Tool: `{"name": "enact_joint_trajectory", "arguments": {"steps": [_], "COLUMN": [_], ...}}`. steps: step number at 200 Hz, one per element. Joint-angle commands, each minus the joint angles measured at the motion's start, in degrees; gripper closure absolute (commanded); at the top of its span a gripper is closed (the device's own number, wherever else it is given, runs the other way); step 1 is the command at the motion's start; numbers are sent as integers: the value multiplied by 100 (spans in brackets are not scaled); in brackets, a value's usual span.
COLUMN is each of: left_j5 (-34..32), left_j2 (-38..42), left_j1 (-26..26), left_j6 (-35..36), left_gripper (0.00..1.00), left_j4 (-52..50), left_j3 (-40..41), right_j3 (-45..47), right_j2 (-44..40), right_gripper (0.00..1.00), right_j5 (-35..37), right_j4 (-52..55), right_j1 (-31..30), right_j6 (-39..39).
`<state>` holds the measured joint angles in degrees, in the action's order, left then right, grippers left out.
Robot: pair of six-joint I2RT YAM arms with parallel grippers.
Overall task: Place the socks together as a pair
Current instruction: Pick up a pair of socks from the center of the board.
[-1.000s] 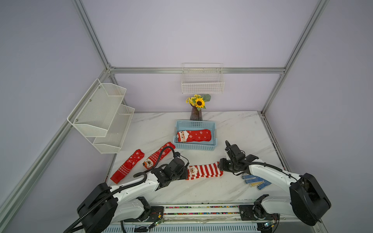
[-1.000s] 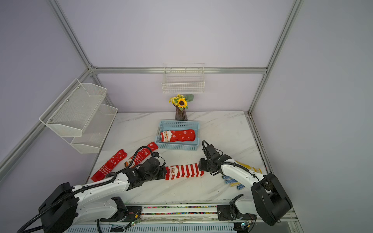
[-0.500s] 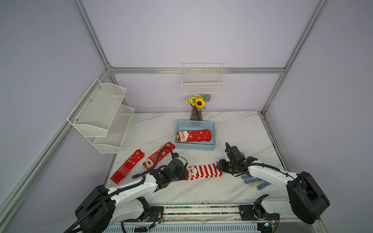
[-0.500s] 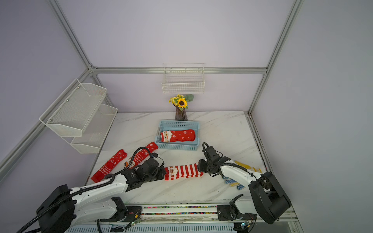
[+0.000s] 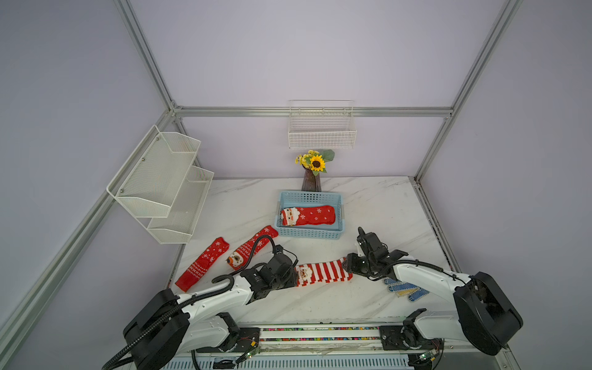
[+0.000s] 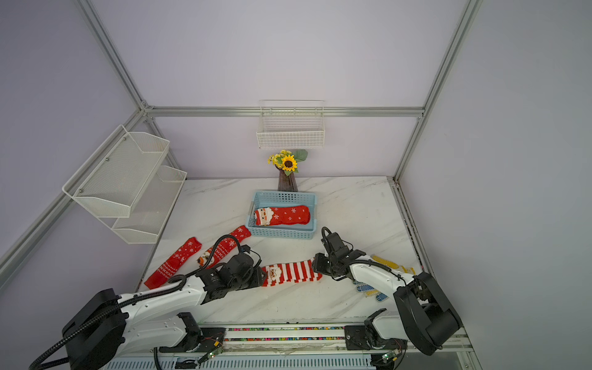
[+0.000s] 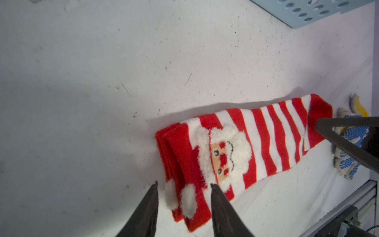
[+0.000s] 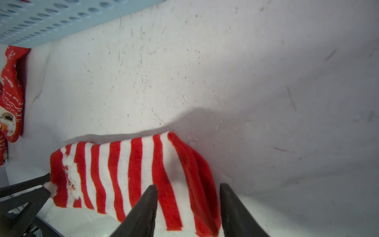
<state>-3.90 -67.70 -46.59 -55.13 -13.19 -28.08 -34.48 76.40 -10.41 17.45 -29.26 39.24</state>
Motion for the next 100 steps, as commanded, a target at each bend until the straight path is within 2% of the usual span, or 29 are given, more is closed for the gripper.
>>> {"name": "enact_joint_trajectory", "arguments": {"steps": [1, 23, 55, 100], "left_j5": [-161, -147, -17, 25], "left_j2": [65, 36, -164, -731], "left_j1": [-14, -11, -12, -9], "left_j6": [-194, -257, -313, -469], "left_gripper": [41, 36, 36, 46], "left_j4": [62, 204, 509, 829], "left_j3": [164, 236, 270, 240], "right_j3": [38, 63, 141, 155], "right_j2": [16, 6, 62, 324], "right_gripper": [49, 50, 50, 48], "right_j5": [-57, -40, -71, -81], "right_j4": [-141, -171, -251, -369], "right_j1": [23, 16, 6, -36], "right_j6": [142, 128, 130, 136]}}
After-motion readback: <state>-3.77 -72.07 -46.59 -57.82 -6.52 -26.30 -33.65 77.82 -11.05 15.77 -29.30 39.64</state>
